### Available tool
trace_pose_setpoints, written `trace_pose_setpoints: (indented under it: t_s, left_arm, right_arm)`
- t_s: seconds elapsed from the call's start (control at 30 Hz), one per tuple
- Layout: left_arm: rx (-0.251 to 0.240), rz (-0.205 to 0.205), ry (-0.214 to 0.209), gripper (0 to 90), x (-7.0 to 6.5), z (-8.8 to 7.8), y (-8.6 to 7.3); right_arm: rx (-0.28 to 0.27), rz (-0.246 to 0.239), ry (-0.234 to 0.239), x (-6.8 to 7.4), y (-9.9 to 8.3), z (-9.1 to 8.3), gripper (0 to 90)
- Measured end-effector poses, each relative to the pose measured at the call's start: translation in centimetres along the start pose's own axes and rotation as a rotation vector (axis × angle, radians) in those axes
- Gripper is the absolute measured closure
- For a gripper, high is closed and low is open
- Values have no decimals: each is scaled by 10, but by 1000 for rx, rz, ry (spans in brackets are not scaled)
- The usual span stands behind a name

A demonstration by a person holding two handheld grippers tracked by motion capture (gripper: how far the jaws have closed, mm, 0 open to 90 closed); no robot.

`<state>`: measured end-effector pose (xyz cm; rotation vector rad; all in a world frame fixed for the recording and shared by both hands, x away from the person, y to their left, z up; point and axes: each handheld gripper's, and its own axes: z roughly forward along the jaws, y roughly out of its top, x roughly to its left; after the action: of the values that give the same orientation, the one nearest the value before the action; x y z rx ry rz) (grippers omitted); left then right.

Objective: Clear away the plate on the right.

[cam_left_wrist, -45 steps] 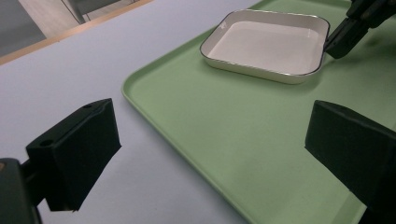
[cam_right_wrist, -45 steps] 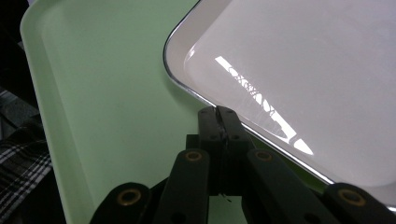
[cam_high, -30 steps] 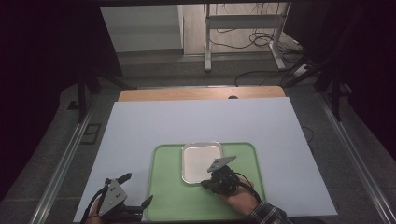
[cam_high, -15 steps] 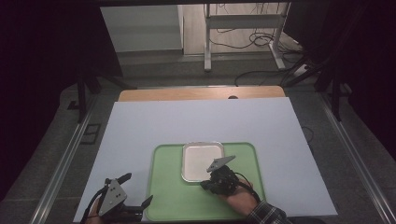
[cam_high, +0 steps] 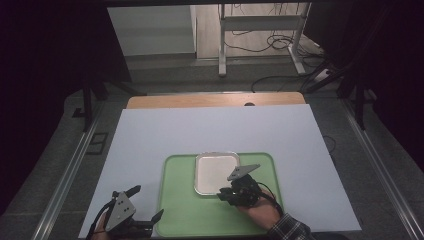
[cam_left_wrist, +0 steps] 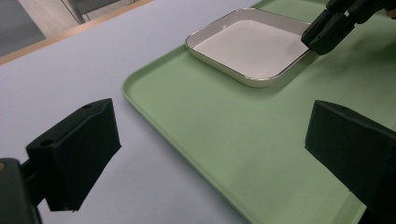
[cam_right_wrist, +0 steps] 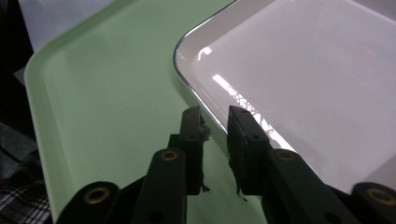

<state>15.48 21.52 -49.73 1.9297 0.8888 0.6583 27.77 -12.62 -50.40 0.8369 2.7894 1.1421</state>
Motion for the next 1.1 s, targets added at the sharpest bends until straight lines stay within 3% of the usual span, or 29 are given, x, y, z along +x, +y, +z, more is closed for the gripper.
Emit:
trace_pose_setpoints:
  t_s: [0.17, 0.47, 1.1]
  left_arm:
    - [-1, 0, 0, 28, 0, 0, 0]
    - [-1, 0, 0, 28, 0, 0, 0]
    - [-1, 2, 0, 28, 0, 0, 0]
  right_arm:
    - [-9, -1, -34, -5, 0, -7, 674]
    - [-14, -2, -54, -8, -1, -12, 575]
    - [-30, -10, -102, -17, -3, -26, 452]
